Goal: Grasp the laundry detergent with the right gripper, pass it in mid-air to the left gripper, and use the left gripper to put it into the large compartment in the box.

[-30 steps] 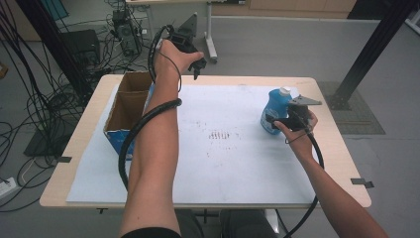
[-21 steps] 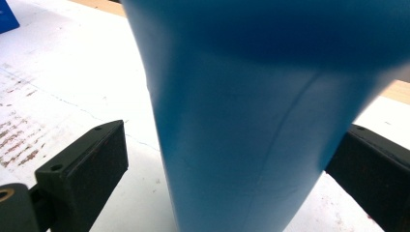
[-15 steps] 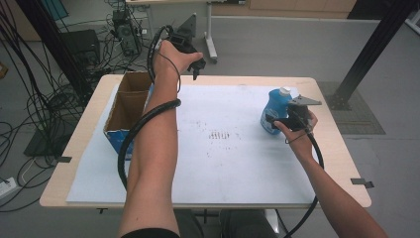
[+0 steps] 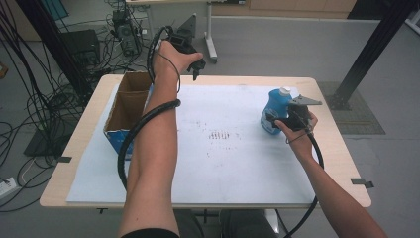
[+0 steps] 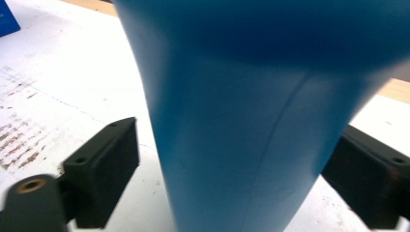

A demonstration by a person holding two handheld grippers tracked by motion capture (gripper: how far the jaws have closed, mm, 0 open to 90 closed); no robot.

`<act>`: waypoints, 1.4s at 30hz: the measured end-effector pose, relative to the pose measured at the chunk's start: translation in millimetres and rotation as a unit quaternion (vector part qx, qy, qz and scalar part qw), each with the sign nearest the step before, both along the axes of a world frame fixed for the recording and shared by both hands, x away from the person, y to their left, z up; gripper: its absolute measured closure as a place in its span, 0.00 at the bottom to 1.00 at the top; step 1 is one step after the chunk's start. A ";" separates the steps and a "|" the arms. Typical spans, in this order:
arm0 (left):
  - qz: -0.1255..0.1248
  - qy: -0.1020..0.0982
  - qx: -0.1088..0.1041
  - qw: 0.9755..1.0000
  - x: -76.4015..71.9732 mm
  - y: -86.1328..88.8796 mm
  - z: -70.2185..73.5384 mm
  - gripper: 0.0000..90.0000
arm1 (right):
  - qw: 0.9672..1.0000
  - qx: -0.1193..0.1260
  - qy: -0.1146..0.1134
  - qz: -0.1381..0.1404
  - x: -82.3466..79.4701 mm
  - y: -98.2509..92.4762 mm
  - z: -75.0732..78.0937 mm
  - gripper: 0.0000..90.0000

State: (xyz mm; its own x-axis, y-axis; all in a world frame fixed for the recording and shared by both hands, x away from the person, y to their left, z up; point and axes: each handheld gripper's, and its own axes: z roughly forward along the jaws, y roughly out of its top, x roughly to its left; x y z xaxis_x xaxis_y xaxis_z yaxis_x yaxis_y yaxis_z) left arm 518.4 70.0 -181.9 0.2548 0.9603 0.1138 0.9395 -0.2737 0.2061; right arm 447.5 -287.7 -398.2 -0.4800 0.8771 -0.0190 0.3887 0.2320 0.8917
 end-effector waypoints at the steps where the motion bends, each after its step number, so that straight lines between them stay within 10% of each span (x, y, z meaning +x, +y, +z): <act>1: 0.000 0.002 0.001 1.000 0.0 0.2 -0.2 0.06 | 1.000 -0.004 -0.002 0.002 0.0 0.5 0.1 0.19; 11: -0.001 0.001 0.002 1.000 -0.4 -0.2 -0.7 0.06 | 1.000 -0.013 -0.009 0.012 -0.2 1.0 -0.2 0.44; 42: -0.003 -0.003 0.005 1.000 -7.0 -1.2 5.6 0.06 | 1.000 -0.005 0.000 0.015 0.8 -0.9 0.8 0.48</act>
